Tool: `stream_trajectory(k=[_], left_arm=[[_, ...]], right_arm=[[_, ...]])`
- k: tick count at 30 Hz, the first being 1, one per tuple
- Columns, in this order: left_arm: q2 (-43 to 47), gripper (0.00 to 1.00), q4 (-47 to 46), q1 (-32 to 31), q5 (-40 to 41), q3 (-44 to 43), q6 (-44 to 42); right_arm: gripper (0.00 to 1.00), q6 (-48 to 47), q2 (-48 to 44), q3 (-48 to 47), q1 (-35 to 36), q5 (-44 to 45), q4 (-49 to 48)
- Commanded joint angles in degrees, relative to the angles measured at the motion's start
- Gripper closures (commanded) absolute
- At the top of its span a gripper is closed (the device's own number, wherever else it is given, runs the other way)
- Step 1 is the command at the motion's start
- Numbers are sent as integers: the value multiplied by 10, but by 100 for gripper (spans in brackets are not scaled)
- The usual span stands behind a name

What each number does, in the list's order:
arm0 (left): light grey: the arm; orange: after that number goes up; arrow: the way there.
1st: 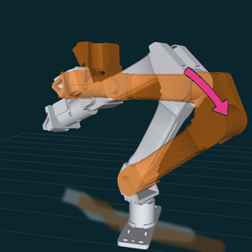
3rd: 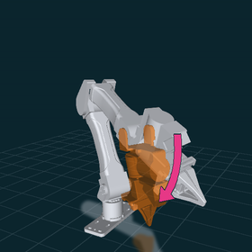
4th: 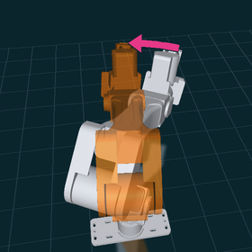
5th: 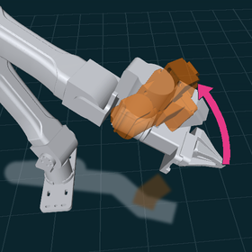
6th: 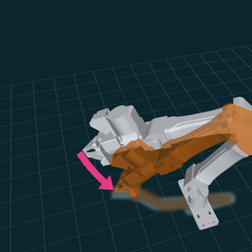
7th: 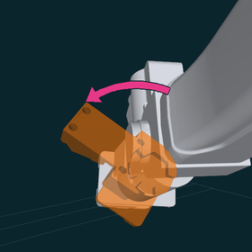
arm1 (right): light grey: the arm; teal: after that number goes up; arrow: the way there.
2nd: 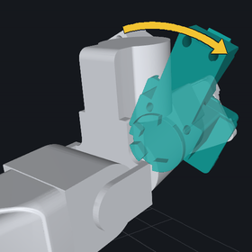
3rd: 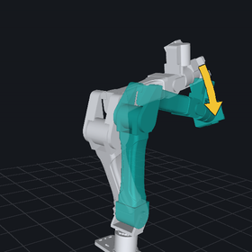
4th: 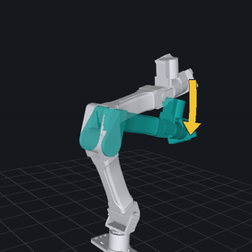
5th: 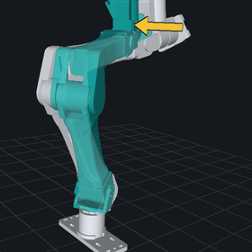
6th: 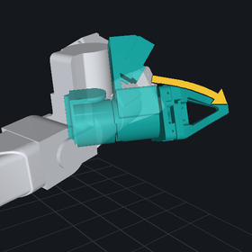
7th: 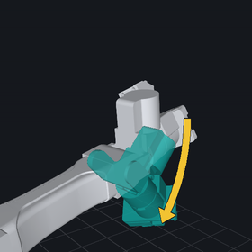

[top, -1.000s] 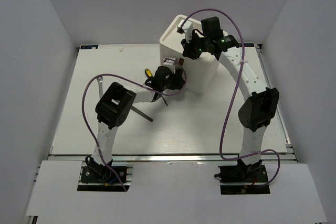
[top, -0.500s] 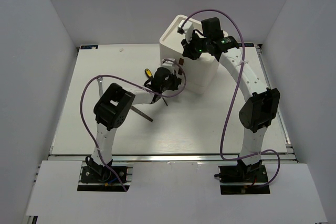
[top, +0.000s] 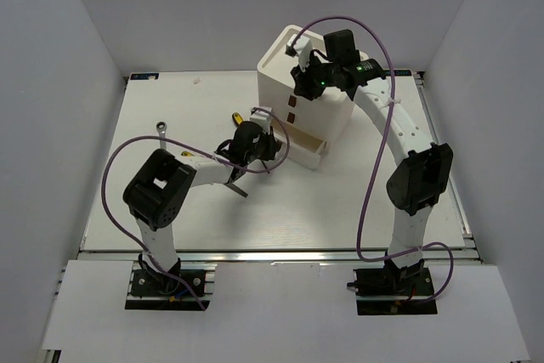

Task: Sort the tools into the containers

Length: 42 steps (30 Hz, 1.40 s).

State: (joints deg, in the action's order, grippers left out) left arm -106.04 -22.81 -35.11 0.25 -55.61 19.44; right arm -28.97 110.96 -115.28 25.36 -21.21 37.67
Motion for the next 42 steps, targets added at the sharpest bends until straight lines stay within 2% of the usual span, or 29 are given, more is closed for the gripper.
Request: stream_trajectory(k=[1,2,3,5,6,9,10,12,14,15,17,18,19,21,22,26,28,36,42], left_arm=[[50,67,25,-1,2,-21,-4],[54,46,36,-1,3,-39,-4],[60,40,50,-1,3,-47,-4],[90,29,81,-1,17,-56,2],[103,26,88,0,26,-55,5],[165,18,131,9,87,-47,40],[190,20,166,31,91,-48,65],[211,37,226,65,88,-48,121],[225,61,273,133,70,-43,139],[232,78,290,155,57,-41,140],[235,84,333,225,26,-40,136],[230,84,357,250,10,-44,131],[222,79,374,273,-27,-52,109],[197,61,454,318,-19,-81,65],[168,50,484,327,16,-118,48],[104,32,568,341,119,-172,-14],[81,28,592,348,141,-184,-31],[-45,25,648,385,199,-267,-40],[-72,26,635,428,151,-288,-56]], right_arm=[[59,4,3,22,8,-14,101],[55,1,1,21,8,-17,104],[48,-2,-1,17,8,-22,106],[43,-6,-7,13,7,-33,107],[40,-7,-9,10,8,-37,107],[38,-10,-14,-3,8,-44,104],[38,-11,-16,-11,8,-44,103],[37,-13,-20,-19,8,-45,105],[37,-20,-27,-27,7,-44,104],[36,-23,-30,-28,7,-44,104],[32,-30,-41,-28,8,-42,102],[28,-39,-45,-27,8,-42,101],[25,-42,-50,-26,7,-42,100],[23,-50,-64,-17,6,-43,96],[23,-51,-69,-12,4,-42,89],[22,-50,-88,12,-4,-40,83],[22,-46,-94,28,-10,-45,81],[22,-40,-122,64,-31,-57,77],[22,-35,-132,84,-44,-66,76]])
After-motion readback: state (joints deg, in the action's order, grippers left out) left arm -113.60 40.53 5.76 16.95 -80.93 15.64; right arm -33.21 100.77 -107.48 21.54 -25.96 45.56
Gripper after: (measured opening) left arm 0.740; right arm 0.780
